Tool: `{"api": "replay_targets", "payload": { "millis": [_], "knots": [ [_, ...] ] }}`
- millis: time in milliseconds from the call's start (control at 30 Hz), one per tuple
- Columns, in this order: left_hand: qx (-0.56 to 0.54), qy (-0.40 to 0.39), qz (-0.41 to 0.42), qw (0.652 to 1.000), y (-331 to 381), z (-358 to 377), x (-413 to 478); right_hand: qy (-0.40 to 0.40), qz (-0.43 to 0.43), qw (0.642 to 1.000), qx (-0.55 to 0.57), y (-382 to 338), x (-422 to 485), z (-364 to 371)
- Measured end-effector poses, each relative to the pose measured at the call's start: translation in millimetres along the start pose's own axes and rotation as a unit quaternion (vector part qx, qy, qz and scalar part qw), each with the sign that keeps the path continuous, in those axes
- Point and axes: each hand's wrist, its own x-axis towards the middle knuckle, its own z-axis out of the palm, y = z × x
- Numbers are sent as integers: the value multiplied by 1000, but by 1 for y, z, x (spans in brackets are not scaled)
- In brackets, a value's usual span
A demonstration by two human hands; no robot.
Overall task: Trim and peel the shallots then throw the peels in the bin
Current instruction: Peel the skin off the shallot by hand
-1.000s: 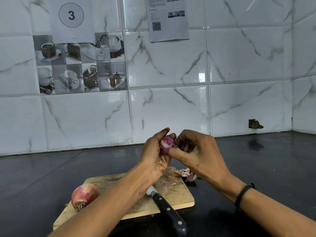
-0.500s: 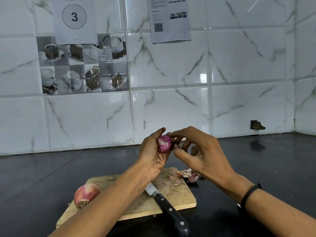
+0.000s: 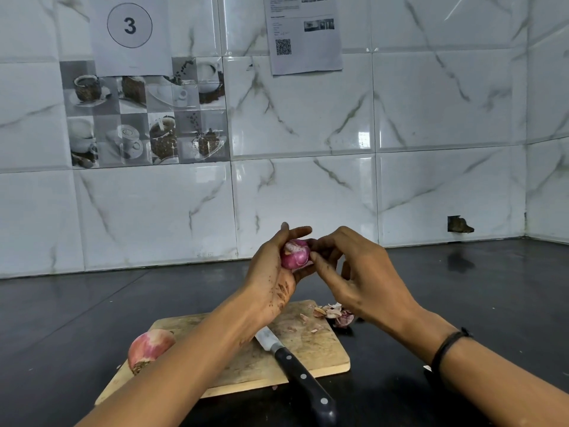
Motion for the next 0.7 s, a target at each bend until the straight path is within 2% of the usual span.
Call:
{"api": "replay_targets", "payload": {
  "millis": [67, 200, 333, 600, 700],
  "knots": [
    [67, -43, 24, 997, 0, 3, -4, 15, 34, 999, 4, 1, 0, -3],
    [118, -110, 38, 986, -3, 7, -6, 44, 114, 992, 11, 6, 0, -6],
    [226, -106, 48, 967, -6, 3, -4, 51, 162, 985, 9, 8, -2, -5],
    [344, -161, 96, 920, -8, -6, -5, 32, 225, 971, 70, 10, 0, -7],
    [324, -157, 86, 929, -4, -8, -5, 27, 227, 970, 86, 8, 0, -8]
  ]
}}
